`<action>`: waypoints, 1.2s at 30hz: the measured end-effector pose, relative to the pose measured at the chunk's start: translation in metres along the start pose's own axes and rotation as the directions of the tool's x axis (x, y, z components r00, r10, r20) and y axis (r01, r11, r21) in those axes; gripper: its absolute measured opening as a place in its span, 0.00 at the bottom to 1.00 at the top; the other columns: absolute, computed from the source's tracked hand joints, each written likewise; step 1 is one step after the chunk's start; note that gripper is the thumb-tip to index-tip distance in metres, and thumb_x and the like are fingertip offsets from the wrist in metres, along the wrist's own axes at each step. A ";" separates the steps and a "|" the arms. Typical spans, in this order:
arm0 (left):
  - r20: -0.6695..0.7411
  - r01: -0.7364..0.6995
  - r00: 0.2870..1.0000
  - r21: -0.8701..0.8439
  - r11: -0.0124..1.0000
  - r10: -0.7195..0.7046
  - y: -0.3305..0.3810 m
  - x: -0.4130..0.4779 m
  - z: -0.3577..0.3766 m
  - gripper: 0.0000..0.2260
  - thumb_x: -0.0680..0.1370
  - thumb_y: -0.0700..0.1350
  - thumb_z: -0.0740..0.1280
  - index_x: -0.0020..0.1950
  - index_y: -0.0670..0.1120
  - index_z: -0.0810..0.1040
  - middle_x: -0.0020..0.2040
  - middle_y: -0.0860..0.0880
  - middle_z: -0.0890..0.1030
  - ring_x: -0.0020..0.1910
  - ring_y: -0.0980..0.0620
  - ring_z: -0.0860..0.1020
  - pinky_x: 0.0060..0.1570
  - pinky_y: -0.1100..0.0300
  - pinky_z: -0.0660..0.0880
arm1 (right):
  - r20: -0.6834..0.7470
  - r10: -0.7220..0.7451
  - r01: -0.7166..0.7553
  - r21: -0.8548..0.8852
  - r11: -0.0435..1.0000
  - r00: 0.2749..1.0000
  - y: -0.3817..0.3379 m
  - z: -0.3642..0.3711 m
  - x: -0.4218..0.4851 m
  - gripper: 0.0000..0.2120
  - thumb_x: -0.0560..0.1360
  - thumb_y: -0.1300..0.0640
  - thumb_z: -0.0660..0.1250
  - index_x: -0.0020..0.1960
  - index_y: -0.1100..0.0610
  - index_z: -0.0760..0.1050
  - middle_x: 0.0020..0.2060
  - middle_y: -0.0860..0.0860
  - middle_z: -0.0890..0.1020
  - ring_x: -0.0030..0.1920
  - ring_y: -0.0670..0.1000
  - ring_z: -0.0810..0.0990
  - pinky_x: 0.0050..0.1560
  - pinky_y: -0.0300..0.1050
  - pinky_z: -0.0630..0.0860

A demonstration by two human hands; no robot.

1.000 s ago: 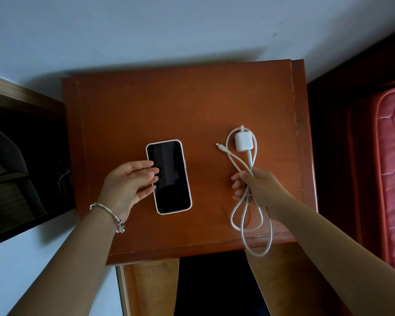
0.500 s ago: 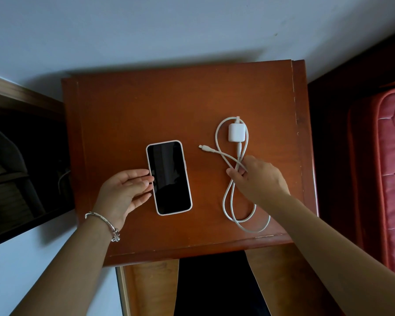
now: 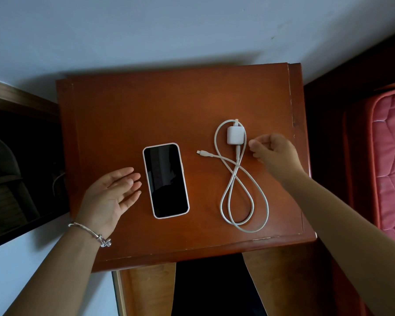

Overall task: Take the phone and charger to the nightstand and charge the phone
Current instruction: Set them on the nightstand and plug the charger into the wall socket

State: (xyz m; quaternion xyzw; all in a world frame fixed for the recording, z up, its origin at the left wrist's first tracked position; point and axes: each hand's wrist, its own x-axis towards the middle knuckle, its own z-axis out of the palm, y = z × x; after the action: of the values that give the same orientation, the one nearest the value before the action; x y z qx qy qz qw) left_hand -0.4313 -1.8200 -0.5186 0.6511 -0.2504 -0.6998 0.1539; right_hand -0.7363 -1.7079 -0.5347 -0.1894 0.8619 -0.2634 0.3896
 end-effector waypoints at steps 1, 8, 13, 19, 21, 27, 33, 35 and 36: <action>-0.002 0.004 1.000 -0.015 1.000 -0.004 0.000 0.001 -0.002 0.11 0.76 0.33 0.63 0.51 0.46 0.79 0.49 0.47 0.82 0.49 0.50 0.81 0.41 0.61 0.81 | -0.016 0.001 0.000 0.025 1.000 1.000 -0.002 0.000 0.002 0.04 0.73 0.50 0.69 0.43 0.49 0.75 0.44 0.53 0.83 0.47 0.55 0.82 0.49 0.53 0.80; -0.026 0.013 1.000 -0.012 1.000 -0.013 -0.002 0.006 -0.007 0.11 0.76 0.33 0.62 0.50 0.46 0.79 0.49 0.47 0.82 0.50 0.50 0.80 0.40 0.62 0.81 | -0.023 -0.063 0.061 -0.090 0.994 0.998 -0.014 0.015 0.007 0.14 0.69 0.44 0.71 0.47 0.51 0.74 0.40 0.43 0.79 0.39 0.40 0.76 0.33 0.34 0.68; -0.033 0.000 0.999 0.025 1.000 0.000 -0.006 0.006 -0.002 0.11 0.76 0.32 0.62 0.50 0.46 0.79 0.49 0.46 0.82 0.49 0.50 0.80 0.40 0.62 0.81 | -0.037 -0.075 0.064 -0.239 0.969 0.996 -0.023 0.020 0.007 0.23 0.64 0.35 0.72 0.46 0.51 0.71 0.37 0.43 0.76 0.36 0.41 0.74 0.30 0.37 0.65; -0.092 -0.013 0.996 -0.005 1.000 0.012 -0.006 0.004 0.008 0.10 0.76 0.33 0.63 0.49 0.46 0.79 0.47 0.47 0.82 0.46 0.51 0.81 0.40 0.61 0.80 | -0.068 -0.119 0.087 -0.357 0.930 0.991 -0.029 0.023 0.006 0.18 0.69 0.42 0.69 0.48 0.57 0.75 0.39 0.49 0.80 0.34 0.46 0.74 0.28 0.37 0.66; -0.116 -0.015 0.993 -0.021 1.000 0.013 -0.007 0.002 0.010 0.09 0.76 0.33 0.63 0.49 0.46 0.79 0.46 0.47 0.82 0.46 0.51 0.80 0.42 0.59 0.78 | -0.069 -0.114 0.084 -0.347 0.934 0.991 -0.030 0.021 0.007 0.17 0.70 0.46 0.68 0.46 0.59 0.77 0.37 0.52 0.81 0.31 0.45 0.73 0.28 0.38 0.68; -0.123 -0.028 0.992 -0.050 0.998 0.022 -0.006 -0.003 0.014 0.09 0.77 0.33 0.62 0.48 0.46 0.79 0.46 0.47 0.81 0.45 0.51 0.80 0.38 0.63 0.80 | 0.087 0.046 -0.040 -0.066 0.997 0.995 -0.030 0.010 0.007 0.14 0.74 0.49 0.65 0.48 0.60 0.77 0.41 0.56 0.85 0.41 0.55 0.84 0.41 0.48 0.80; -0.096 -0.054 0.994 -0.057 0.997 0.049 -0.001 -0.007 0.017 0.10 0.77 0.34 0.62 0.48 0.46 0.79 0.45 0.48 0.82 0.45 0.51 0.81 0.39 0.63 0.80 | 0.355 0.102 -0.279 0.492 0.825 0.929 -0.034 -0.012 -0.004 0.09 0.79 0.54 0.59 0.49 0.59 0.75 0.37 0.53 0.87 0.39 0.51 0.86 0.33 0.41 0.79; -0.065 -0.054 0.997 -0.063 0.997 0.050 0.001 -0.009 0.021 0.09 0.76 0.34 0.63 0.48 0.46 0.79 0.44 0.49 0.83 0.44 0.52 0.81 0.38 0.63 0.80 | 0.401 0.105 -0.335 0.561 0.757 0.910 -0.034 -0.018 -0.007 0.12 0.79 0.54 0.58 0.55 0.62 0.73 0.39 0.54 0.87 0.40 0.52 0.86 0.35 0.43 0.80; -0.044 -0.055 0.998 -0.060 0.997 0.052 0.001 -0.010 0.024 0.09 0.76 0.34 0.63 0.49 0.46 0.79 0.43 0.49 0.83 0.43 0.52 0.82 0.38 0.62 0.80 | 0.417 0.098 -0.349 0.583 0.734 0.904 -0.034 -0.019 -0.008 0.14 0.79 0.54 0.58 0.58 0.63 0.72 0.40 0.55 0.87 0.41 0.53 0.86 0.36 0.44 0.80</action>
State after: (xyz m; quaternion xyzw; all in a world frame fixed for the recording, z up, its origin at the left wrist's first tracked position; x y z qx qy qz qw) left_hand -0.4543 -1.8117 -0.5090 0.6540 -0.2429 -0.6887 0.1976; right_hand -0.7418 -1.7246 -0.4984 0.0185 0.6486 -0.4547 0.6101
